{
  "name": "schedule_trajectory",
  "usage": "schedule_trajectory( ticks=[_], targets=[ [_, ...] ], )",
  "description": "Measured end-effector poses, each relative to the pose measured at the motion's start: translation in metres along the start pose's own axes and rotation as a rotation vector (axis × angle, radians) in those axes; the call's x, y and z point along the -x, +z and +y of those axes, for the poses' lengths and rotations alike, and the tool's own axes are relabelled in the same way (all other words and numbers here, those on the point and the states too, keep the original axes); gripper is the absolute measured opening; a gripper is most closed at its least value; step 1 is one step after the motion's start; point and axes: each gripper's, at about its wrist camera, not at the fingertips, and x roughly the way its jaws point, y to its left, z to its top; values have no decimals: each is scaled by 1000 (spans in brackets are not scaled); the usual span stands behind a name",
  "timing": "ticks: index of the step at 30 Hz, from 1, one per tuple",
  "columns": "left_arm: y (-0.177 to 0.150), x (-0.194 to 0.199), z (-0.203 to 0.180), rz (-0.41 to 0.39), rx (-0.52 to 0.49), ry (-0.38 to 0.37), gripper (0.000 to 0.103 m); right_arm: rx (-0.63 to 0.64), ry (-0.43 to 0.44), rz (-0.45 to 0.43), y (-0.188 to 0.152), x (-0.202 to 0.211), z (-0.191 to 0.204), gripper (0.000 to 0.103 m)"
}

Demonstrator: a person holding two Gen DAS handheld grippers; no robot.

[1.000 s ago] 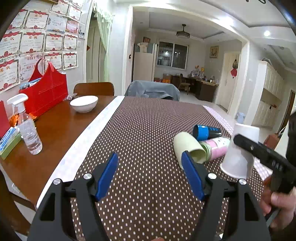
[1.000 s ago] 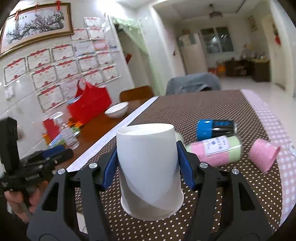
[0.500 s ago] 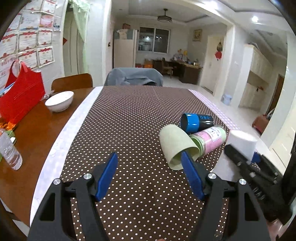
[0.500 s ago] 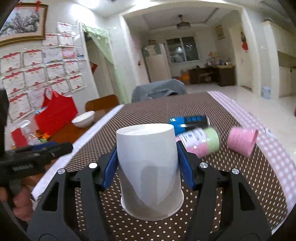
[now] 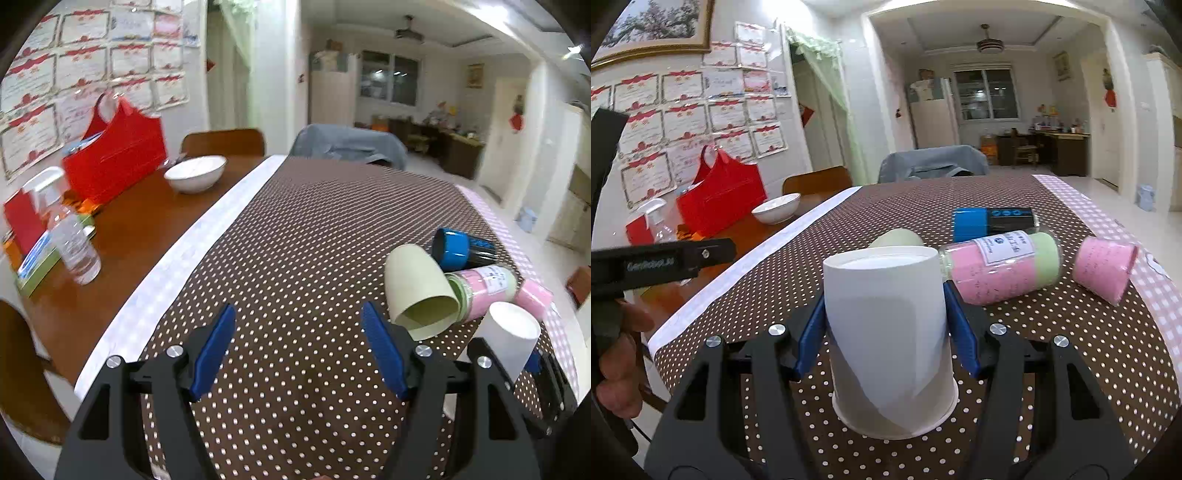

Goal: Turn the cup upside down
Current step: 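Lift the white cup with the right gripper and rotate it rim-down, then lower the white cup rim-down onto the tablecloth and open the right gripper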

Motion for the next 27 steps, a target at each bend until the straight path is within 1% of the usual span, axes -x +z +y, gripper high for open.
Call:
schedule_trajectory(
  ticks=[2,5,8,11,15,16,17,20,21,24,26,27],
  targets=[
    [1,1,-1,9,6,9,70,17,-1,-9,2,3,2,59],
    [-1,6,-2,1,23,33,70,36,0,-11,0,3,4,59],
    [-9,15,0,-30,37,32,70,14,-26,10,-6,-2,2,59],
    [-18,21,0,-41,26,-3,70,-6,-78,0,-15,-1,1,60],
    [-33,28,1,-76,-53,-78,70,-17,-149,-33,-27,5,4,60],
    [-36,31,3,-87,-68,-96,70,-12,-162,-44,-29,8,4,62],
    [-40,34,5,-94,-80,-109,70,-5,-179,-58,-31,11,6,69],
    [-50,40,7,-106,-92,-138,70,1,-212,-92,-36,24,10,82],
    [-54,44,9,-114,-92,-143,70,-1,-216,-93,-38,29,10,84],
    [-64,58,13,-133,-70,-144,70,6,-200,-97,-39,41,14,89],
    [-67,65,16,-149,-60,-140,70,4,-183,-105,-37,51,15,97],
    [-69,71,16,-157,-59,-136,70,3,-170,-104,-36,54,15,97]
  ],
)
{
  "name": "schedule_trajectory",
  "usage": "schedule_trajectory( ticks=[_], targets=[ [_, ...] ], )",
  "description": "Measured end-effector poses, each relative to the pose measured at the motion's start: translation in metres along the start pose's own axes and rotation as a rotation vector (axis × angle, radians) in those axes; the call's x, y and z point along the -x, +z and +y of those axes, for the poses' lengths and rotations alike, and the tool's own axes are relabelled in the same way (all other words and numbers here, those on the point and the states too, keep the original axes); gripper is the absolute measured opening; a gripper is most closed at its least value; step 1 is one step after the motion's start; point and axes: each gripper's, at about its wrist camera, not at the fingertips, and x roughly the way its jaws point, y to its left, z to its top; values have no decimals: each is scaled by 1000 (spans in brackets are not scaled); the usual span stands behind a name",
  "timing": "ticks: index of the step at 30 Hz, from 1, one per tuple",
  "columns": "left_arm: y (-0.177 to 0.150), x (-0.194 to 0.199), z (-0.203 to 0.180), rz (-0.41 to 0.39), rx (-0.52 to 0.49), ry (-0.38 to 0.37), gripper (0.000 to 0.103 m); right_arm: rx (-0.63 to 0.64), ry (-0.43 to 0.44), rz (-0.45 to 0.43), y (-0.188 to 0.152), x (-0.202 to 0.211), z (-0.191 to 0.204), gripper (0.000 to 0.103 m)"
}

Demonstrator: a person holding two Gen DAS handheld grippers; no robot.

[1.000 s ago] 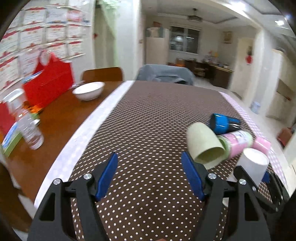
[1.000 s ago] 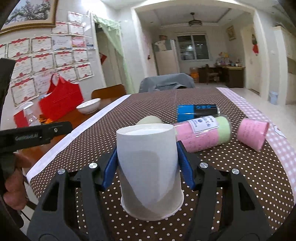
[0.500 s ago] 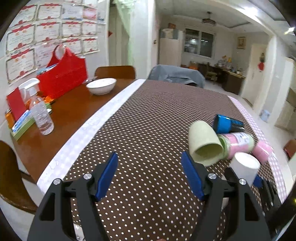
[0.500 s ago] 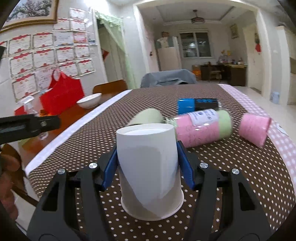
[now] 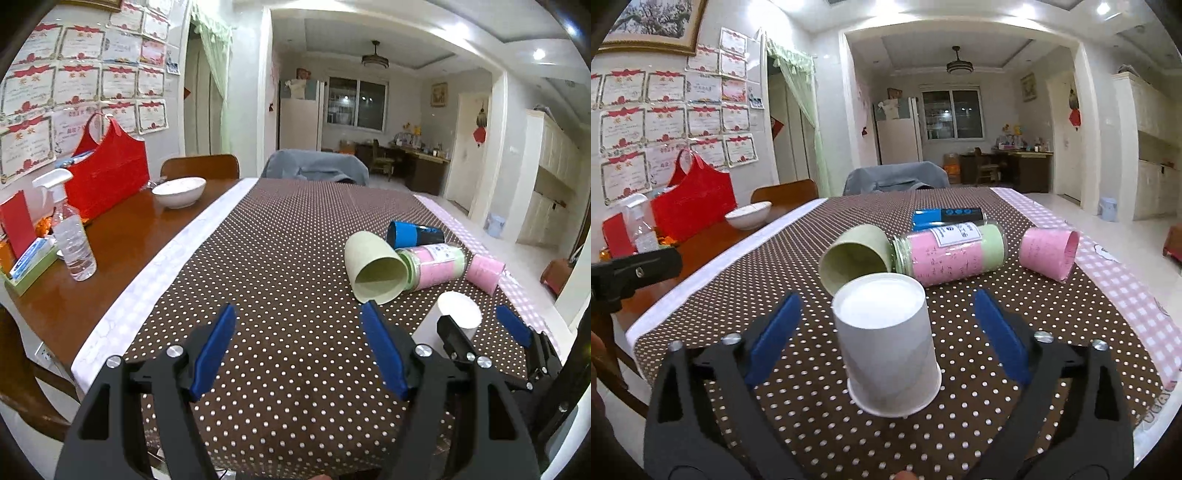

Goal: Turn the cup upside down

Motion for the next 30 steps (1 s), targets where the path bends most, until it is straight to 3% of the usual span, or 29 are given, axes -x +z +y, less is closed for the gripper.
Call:
schedule_trajectory(
  ticks=[8,21,30],
  targets=[
    [-1,28,-14,-51,-20,33,70,-51,43,42,20,15,-8,97],
    [3,69,-26,-112,-56,27,70,-102,81,90,55,60,-10,97],
    [6,92,-36,-138,-69,43,70,-95,35,87,68,106,-12,97]
  ],
)
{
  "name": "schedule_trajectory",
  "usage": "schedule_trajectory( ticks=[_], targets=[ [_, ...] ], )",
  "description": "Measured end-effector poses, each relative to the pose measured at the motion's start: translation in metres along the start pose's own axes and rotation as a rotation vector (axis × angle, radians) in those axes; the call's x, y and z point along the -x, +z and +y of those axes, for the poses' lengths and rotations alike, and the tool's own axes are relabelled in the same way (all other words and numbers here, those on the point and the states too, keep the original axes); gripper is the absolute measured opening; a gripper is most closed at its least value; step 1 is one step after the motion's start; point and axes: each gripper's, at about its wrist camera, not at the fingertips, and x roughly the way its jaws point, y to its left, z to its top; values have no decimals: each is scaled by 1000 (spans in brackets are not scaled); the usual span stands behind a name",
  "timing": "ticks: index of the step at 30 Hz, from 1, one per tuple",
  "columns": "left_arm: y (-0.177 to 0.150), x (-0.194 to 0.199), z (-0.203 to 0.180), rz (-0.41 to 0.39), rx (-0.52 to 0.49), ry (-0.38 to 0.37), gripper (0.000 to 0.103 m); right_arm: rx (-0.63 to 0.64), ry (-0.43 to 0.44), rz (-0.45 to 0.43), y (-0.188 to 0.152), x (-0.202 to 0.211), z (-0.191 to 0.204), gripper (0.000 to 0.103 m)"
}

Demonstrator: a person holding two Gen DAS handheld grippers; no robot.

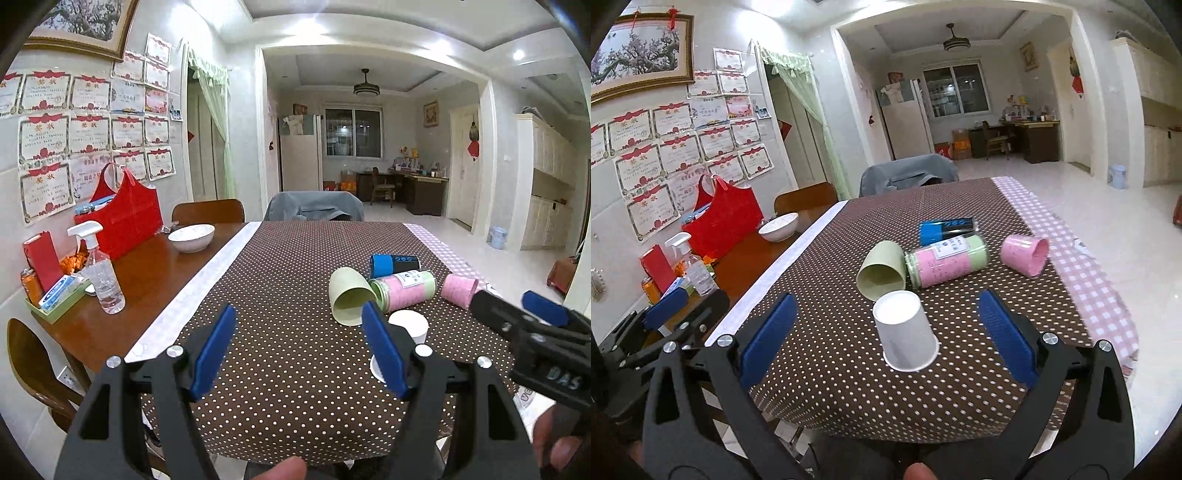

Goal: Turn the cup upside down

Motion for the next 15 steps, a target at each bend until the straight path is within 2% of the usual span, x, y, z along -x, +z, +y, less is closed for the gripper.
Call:
schedule_trajectory(
  ticks=[6,15],
  targets=[
    [4,11,-4,0,-2,8,70,-3,-65,-27,4,17,-5,97],
    [6,18,-5,-3,-5,10,70,2,-67,-20,4,15,-2,97]
  ],
)
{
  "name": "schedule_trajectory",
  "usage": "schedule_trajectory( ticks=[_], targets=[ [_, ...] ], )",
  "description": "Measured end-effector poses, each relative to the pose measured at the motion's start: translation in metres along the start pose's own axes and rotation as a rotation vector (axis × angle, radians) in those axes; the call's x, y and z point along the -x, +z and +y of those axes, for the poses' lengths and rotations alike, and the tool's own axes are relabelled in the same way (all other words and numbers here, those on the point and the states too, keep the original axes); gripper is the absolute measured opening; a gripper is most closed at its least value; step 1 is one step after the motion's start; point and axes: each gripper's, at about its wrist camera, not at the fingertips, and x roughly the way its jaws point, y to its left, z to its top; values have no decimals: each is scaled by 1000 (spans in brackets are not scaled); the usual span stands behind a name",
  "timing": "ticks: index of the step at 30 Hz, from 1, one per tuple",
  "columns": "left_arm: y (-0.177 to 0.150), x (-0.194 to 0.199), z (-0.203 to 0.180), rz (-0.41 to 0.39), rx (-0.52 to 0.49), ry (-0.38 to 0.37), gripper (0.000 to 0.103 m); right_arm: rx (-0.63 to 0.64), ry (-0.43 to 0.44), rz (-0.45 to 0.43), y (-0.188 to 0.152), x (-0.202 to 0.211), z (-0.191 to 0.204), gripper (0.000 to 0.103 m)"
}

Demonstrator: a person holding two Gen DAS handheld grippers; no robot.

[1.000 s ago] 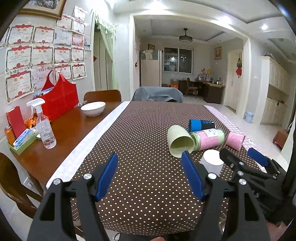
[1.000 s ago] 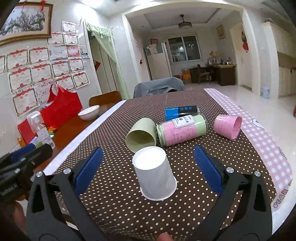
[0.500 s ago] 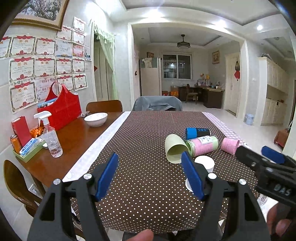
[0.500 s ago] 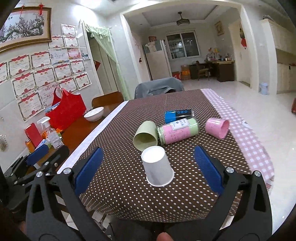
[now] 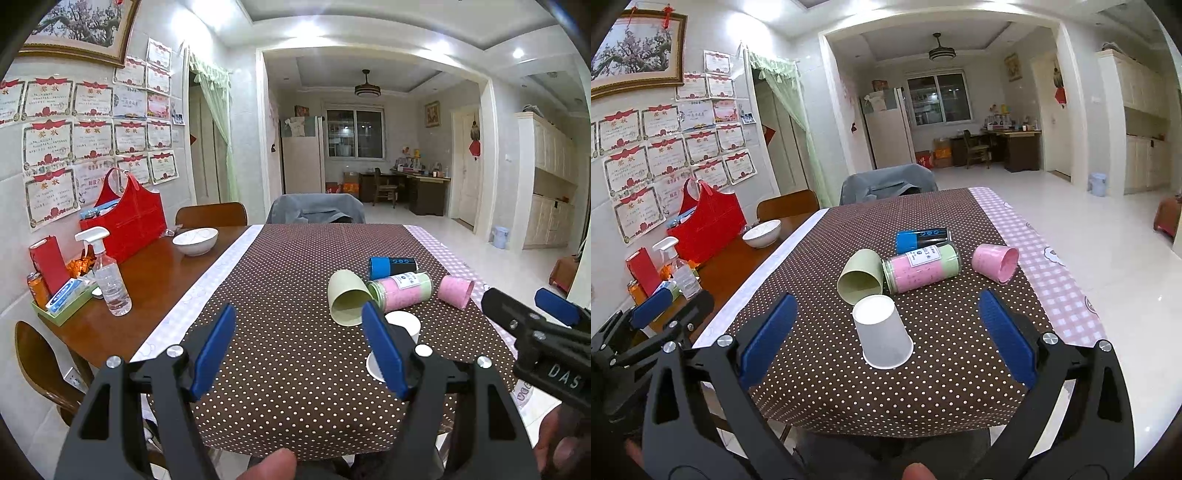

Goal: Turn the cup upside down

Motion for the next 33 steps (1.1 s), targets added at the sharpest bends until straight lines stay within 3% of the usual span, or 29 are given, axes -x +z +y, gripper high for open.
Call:
schedule_trajectory(
  ticks=[33],
  targets=[
    [-3,-2,1,24,19,-29,70,-10,0,13,-1,-5,-3,97]
  ],
)
